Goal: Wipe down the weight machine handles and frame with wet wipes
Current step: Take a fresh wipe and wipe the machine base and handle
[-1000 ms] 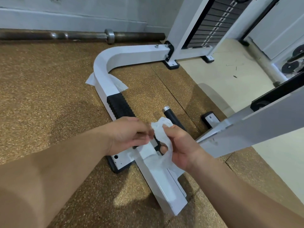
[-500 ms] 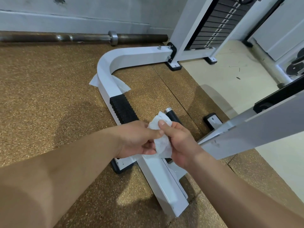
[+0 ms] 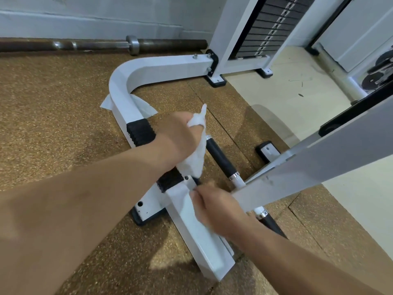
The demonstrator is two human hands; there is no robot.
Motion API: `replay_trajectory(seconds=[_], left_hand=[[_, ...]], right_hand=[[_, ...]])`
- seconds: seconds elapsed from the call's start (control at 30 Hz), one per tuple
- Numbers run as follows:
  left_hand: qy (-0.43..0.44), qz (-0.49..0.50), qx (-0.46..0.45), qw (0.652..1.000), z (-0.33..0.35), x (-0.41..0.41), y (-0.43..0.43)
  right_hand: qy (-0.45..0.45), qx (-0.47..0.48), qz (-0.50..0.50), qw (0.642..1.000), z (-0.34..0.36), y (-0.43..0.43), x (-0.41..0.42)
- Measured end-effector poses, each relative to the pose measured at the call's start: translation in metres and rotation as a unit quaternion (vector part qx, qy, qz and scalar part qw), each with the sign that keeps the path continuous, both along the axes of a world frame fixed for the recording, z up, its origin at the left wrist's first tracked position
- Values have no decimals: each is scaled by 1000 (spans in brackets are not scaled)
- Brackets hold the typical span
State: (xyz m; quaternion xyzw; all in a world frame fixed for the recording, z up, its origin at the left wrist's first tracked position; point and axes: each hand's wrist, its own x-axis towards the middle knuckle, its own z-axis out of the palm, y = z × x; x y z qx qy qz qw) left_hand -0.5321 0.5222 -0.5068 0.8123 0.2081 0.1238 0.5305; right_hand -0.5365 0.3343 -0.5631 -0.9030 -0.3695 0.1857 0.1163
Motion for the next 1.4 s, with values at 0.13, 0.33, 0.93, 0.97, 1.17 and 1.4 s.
replay_trajectory(seconds=[0.13, 0.33, 0.93, 0.97, 1.17, 1.4], left_hand=[[-136, -82, 177, 971, 2, 31, -19], [89, -390, 431, 809, -19, 44, -70], [7, -96, 319, 943, -65, 46, 1], [-11, -104, 354, 930, -57, 50, -10], [27, -430, 470, 770, -56, 39, -73], [111, -278, 407, 863, -75, 32, -15]], right_hand=[[-103, 4, 22, 994, -20, -11, -13], [-174, 89, 11, 981, -41, -16, -6], [-164, 38, 23, 985, -37, -10, -7], [-166, 36, 23, 985, -37, -10, -7], [-237, 77, 26, 968, -32, -12, -9], [-184, 60, 19, 981, -41, -13, -6]])
